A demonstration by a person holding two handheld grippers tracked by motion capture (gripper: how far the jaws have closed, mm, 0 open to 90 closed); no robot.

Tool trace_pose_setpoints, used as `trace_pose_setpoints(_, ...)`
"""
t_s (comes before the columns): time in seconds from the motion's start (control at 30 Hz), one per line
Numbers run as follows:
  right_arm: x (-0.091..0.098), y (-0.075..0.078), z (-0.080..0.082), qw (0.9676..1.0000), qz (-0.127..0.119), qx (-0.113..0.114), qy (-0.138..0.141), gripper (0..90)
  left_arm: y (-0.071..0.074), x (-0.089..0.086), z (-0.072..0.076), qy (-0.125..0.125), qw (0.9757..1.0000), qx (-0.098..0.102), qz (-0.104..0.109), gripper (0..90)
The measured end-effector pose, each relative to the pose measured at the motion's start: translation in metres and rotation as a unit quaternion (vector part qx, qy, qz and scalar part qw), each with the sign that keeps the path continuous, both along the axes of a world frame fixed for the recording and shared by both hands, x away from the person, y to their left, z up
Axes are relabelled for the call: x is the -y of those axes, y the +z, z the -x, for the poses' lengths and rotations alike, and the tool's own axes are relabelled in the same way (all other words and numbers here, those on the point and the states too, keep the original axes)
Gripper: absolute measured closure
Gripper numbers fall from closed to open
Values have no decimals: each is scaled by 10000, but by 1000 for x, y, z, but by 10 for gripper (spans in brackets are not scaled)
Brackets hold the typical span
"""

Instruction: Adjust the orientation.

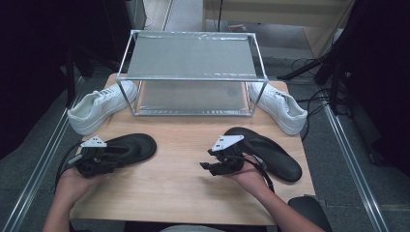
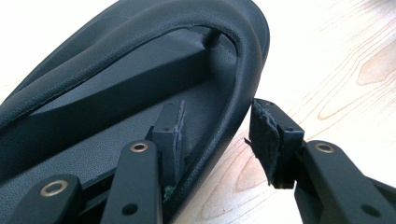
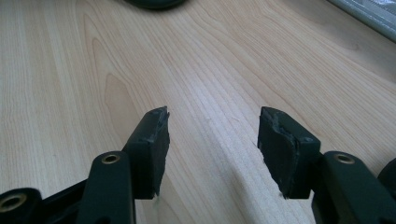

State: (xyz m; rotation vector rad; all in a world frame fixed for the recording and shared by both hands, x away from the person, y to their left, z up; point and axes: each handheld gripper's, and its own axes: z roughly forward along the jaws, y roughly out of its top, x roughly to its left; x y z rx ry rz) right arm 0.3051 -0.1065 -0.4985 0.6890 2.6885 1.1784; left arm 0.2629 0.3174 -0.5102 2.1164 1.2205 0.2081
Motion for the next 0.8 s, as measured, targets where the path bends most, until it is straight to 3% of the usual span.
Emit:
trace_pose_setpoints(0.2,0,0,1,10000,26,4,7,441,1,2,1,-60,9999,82,-23,592)
trace_pose_setpoints(0.33,0,0,0,10000,32,9,10,441,5,7,1,-138,9998,114,-72,692)
trace_pose_setpoints(0.57,-1,0,1,10000,51,12,20,441,12,10,3,-67,9996,262,-90,781)
trace_pose_setpoints(0.67,0,0,1,10000,42,16,15,441,23,16,4,141,9994,264,-157,803)
trace_pose_setpoints(0.73,0,0,1,10000,34,10,12,440,27,19,5,145,9994,303,-118,799)
trace_pose_setpoints(0.8,1,0,0,10000,-71,-35,-1,440,35,28,8,30,9989,473,-53,799)
